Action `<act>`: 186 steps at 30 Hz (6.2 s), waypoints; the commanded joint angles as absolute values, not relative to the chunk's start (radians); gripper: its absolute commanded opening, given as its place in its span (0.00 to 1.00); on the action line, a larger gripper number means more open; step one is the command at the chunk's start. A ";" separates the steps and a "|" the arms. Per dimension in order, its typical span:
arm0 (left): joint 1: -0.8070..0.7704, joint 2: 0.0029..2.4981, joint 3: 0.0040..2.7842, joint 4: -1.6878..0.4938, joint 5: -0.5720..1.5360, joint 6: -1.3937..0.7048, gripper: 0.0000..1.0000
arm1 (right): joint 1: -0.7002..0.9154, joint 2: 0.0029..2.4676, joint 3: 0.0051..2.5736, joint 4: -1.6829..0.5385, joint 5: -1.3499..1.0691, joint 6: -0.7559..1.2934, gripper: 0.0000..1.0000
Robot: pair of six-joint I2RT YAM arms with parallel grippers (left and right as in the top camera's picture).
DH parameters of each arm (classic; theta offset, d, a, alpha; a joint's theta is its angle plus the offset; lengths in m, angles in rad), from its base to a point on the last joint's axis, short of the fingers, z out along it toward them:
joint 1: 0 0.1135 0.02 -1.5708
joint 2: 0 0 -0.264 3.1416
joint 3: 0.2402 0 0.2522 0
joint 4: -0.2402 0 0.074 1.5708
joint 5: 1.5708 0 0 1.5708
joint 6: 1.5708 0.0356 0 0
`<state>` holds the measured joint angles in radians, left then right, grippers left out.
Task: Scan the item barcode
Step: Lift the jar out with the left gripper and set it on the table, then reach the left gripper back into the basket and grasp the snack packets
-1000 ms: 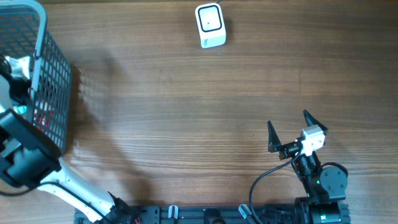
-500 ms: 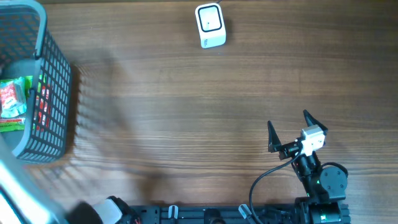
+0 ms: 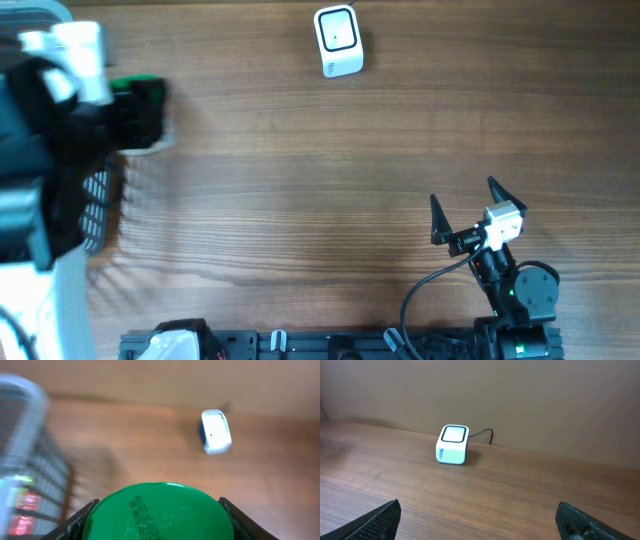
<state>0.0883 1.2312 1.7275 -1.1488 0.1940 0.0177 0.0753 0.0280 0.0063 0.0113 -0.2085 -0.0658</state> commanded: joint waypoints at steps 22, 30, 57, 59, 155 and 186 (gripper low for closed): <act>-0.778 2.103 1.525 -0.732 0.069 -0.616 0.45 | 0.080 0.025 0.005 0.015 -0.204 -0.072 1.00; -0.796 2.128 1.522 -0.711 0.070 -0.615 0.73 | 0.080 0.025 0.005 0.015 -0.205 -0.072 1.00; -0.524 1.865 1.923 -1.025 -0.245 -0.264 1.00 | 0.080 0.025 0.005 0.015 -0.205 -0.072 1.00; -0.432 1.813 2.000 -1.093 -0.363 -0.209 1.00 | 0.080 0.025 0.005 0.015 -0.205 -0.072 1.00; 0.738 2.206 1.703 -0.805 -0.056 0.414 1.00 | 0.080 0.025 0.005 0.015 -0.204 -0.072 1.00; 0.738 2.167 1.637 -0.788 0.029 0.442 1.00 | 0.080 0.025 0.005 0.015 -0.205 -0.072 1.00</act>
